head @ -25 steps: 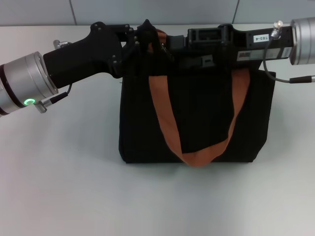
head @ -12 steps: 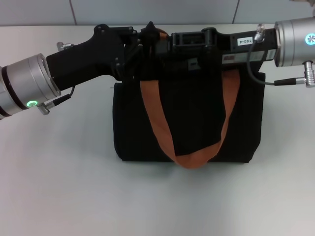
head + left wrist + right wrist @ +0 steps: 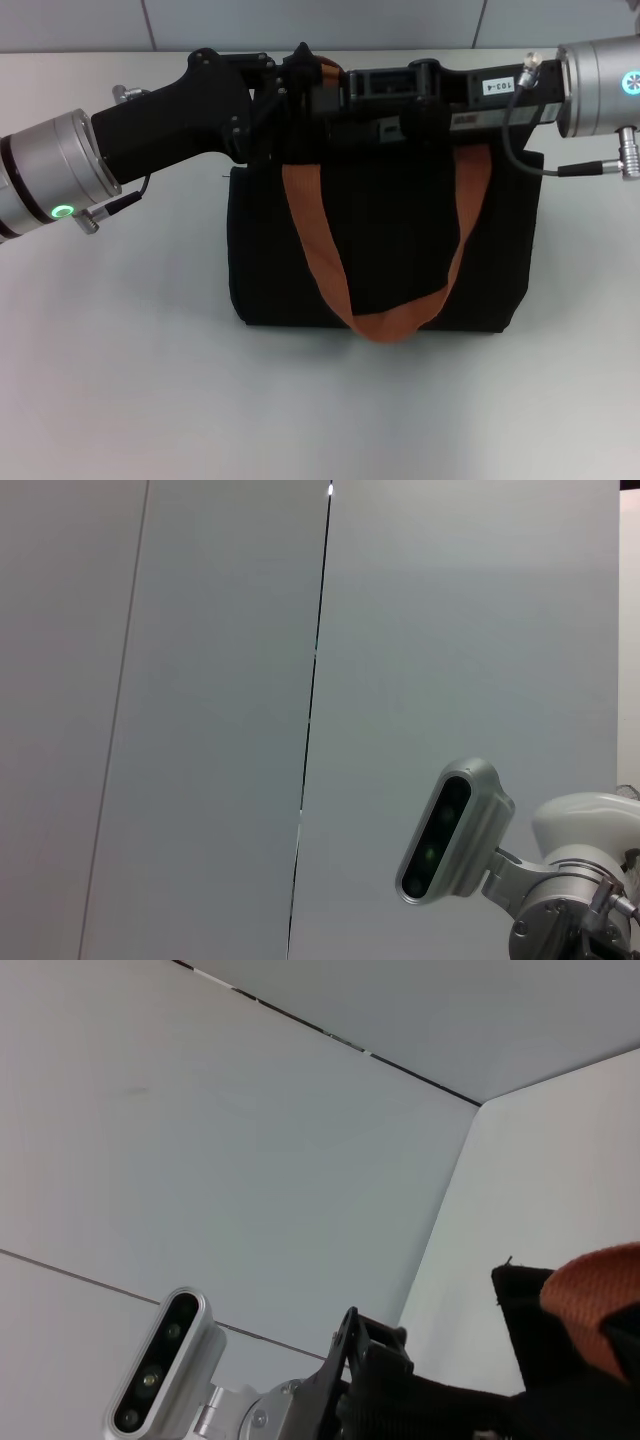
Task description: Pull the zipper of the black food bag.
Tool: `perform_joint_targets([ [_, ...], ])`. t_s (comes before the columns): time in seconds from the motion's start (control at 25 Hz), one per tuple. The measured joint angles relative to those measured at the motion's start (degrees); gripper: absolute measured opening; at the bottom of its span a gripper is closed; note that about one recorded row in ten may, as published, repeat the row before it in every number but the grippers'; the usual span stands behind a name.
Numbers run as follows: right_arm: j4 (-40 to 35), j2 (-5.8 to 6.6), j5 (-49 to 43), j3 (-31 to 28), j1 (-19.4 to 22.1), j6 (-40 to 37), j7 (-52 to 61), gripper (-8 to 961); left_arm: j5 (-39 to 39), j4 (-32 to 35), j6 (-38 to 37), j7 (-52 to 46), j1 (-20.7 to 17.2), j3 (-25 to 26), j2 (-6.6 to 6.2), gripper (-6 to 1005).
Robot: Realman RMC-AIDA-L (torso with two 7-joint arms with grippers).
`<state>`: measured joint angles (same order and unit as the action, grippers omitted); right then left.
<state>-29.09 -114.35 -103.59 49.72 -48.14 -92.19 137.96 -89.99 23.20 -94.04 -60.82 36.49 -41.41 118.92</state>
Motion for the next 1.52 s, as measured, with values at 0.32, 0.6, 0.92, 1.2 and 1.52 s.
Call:
perform_joint_targets([
  [0.32,-0.26,0.06,0.04,-0.13,0.31,-0.10,-0.11,790,0.00,0.00,-0.01,0.00,0.07,0.02,0.00,18],
  [0.6,-0.27,0.09,-0.22,0.18,-0.04,0.18,-0.14,596,0.00,0.00,-0.19,0.00,0.07,0.02,-0.01,18],
  [0.92,-0.66,0.44,-0.27,0.01,0.21,0.69,-0.54,489,0.61,0.00,-0.34,0.00,0.02,-0.29,-0.02,19],
  [1.2,-4.46,0.56,-1.85,0.23,0.84,1.81,-1.40,455,0.67,0.00,-0.36,-0.06,0.04,-0.33,-0.09,19],
  [1.52,-4.54,0.09,-2.63,2.27,-0.47,2.04,-3.35,455,0.67,0.00,-0.36,-0.16,0.19,-0.44,-0.10,18],
])
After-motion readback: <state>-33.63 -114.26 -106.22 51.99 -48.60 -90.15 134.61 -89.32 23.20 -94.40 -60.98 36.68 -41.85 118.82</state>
